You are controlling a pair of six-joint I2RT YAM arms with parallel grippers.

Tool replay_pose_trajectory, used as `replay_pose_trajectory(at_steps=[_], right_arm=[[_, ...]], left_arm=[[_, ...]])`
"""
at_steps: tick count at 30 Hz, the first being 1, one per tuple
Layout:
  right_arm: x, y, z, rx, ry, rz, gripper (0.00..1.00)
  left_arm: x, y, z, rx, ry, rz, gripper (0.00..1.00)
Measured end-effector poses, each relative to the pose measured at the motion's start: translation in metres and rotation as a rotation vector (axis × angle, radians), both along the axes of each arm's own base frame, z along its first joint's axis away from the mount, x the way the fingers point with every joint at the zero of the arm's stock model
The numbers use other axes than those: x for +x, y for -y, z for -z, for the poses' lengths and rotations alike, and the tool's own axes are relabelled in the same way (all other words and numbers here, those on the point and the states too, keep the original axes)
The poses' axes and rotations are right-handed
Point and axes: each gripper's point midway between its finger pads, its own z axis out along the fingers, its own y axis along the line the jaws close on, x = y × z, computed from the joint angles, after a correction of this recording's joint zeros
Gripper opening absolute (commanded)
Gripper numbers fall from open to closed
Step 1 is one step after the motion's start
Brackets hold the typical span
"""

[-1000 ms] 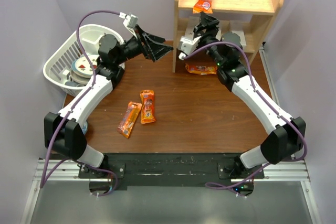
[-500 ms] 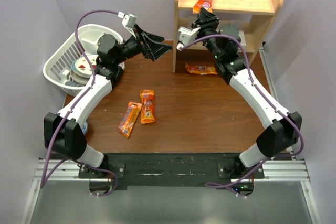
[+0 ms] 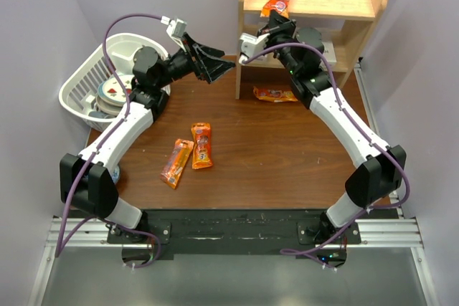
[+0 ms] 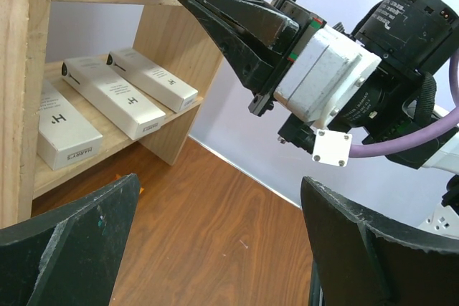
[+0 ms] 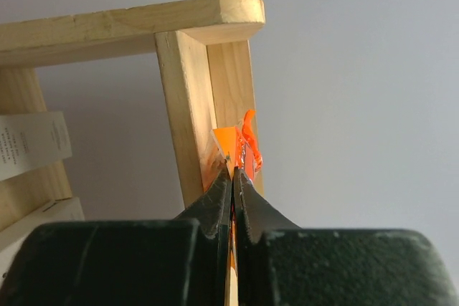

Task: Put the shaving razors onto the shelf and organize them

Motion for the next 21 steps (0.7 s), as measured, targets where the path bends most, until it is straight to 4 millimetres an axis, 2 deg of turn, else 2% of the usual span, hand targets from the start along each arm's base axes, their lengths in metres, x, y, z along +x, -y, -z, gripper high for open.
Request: replay_pose_trajectory(at_steps=[15, 21], right_arm=[[0.008, -0.012, -0.006, -0.053, 0.031, -0.033, 0.0], [0.02, -0.021, -0.009, -0.068, 0.048, -0.045, 0.0]], left_arm=[[0.001, -0.001, 0.006, 0.003, -0.012, -0.005, 1.0], [0.003, -0.004, 0.006, 0.002, -0.01, -0.012, 1.0]])
